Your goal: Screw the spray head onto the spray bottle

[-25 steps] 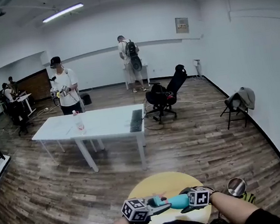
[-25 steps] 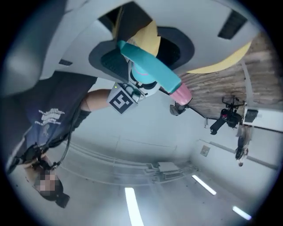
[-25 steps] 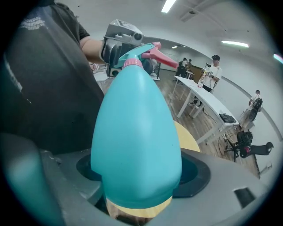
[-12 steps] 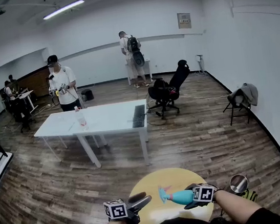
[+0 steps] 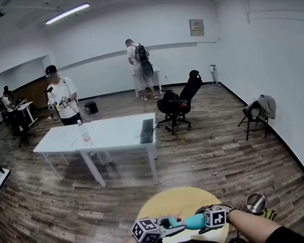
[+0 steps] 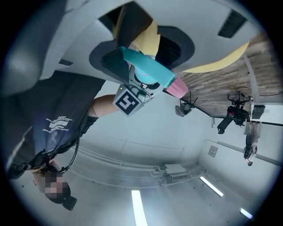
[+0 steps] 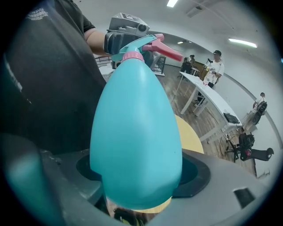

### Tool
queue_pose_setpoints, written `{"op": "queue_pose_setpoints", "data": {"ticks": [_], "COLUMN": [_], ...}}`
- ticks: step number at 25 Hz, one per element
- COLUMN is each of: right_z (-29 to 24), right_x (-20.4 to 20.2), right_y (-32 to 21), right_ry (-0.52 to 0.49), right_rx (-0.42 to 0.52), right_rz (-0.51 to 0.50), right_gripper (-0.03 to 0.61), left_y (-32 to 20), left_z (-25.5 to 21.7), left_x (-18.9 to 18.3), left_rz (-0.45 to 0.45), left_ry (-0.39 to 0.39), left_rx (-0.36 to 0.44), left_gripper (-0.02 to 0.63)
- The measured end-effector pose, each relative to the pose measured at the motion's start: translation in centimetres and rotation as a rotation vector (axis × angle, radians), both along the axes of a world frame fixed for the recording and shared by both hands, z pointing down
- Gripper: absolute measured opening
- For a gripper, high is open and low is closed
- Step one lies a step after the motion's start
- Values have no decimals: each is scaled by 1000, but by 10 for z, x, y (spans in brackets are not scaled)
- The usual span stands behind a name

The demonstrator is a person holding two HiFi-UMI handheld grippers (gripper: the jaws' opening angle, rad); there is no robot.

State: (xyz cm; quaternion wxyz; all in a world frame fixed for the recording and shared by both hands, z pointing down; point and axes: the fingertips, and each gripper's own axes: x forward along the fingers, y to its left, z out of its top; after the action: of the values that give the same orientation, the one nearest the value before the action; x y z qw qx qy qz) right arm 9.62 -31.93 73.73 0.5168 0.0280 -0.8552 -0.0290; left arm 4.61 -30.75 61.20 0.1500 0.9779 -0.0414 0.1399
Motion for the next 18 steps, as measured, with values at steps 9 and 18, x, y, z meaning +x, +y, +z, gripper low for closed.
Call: {"op": "queue_pose_setpoints", "data": {"ticks": [9, 18], "right_z": [1, -8], "right_x": [-2, -17], "right_y": [-14, -18], "right_ry": [-87, -61], "right_rx": [-60, -3], "right_rz": [124, 80], "right_gripper": [425, 425], "left_y": [-32, -38], "left_z": [-14, -7], "left_x": [-69, -54], "left_rz": [-334, -289], "left_ry": [359, 235], "left_rx": [-322, -277], "left_gripper": [314, 318]}}
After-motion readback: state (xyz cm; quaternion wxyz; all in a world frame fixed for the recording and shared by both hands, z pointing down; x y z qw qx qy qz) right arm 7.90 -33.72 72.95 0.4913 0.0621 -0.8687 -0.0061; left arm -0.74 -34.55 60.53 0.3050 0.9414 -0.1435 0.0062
